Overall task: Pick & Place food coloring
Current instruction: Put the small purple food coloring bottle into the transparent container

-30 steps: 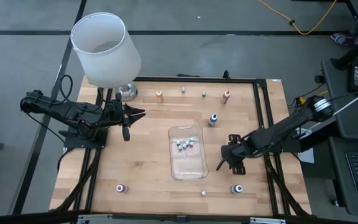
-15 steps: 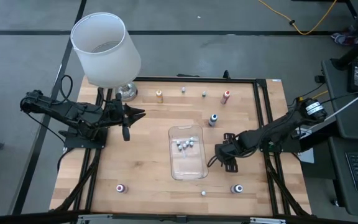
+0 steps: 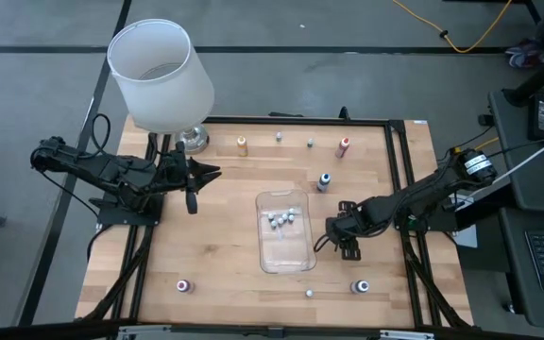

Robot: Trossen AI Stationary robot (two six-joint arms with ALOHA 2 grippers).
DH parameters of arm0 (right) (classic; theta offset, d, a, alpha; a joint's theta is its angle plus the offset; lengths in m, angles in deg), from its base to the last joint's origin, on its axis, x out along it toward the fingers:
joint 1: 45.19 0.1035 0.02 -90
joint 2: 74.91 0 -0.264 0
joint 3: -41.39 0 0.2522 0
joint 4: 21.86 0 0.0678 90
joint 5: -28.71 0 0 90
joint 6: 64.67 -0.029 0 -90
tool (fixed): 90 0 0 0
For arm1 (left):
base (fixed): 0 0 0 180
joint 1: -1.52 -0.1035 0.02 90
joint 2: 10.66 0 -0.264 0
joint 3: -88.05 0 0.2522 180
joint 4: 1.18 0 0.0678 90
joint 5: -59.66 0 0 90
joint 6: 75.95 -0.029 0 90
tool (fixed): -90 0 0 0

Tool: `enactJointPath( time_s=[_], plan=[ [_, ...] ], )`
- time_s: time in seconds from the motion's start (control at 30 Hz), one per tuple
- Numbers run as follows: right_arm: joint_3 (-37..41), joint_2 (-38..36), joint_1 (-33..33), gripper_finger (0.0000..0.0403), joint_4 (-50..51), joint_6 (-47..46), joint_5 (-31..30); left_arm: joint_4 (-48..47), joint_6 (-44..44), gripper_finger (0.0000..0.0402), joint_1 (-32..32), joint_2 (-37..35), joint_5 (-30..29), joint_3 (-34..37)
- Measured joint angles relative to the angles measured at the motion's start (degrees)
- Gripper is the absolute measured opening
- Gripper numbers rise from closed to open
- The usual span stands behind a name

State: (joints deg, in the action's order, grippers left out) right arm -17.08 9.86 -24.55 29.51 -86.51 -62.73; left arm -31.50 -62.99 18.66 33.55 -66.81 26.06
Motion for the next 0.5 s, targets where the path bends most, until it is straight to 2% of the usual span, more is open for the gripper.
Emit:
enactJointPath(
  time_s=[0.13, 0.5],
  plan=[
    [0.0, 0.0, 0.0, 0.0188, 0.0, -0.1, 0.2, 0.0, 0.0, 0.0059, 0.0, 0.0, 0.0, 0.0],
    [-0.1, -0.1, 0.0, 0.0057, -0.2, -1.3, 2.6, 0.0, -0.1, 0.0059, 0.0, 0.0, 0.0, 0.0]
  ],
)
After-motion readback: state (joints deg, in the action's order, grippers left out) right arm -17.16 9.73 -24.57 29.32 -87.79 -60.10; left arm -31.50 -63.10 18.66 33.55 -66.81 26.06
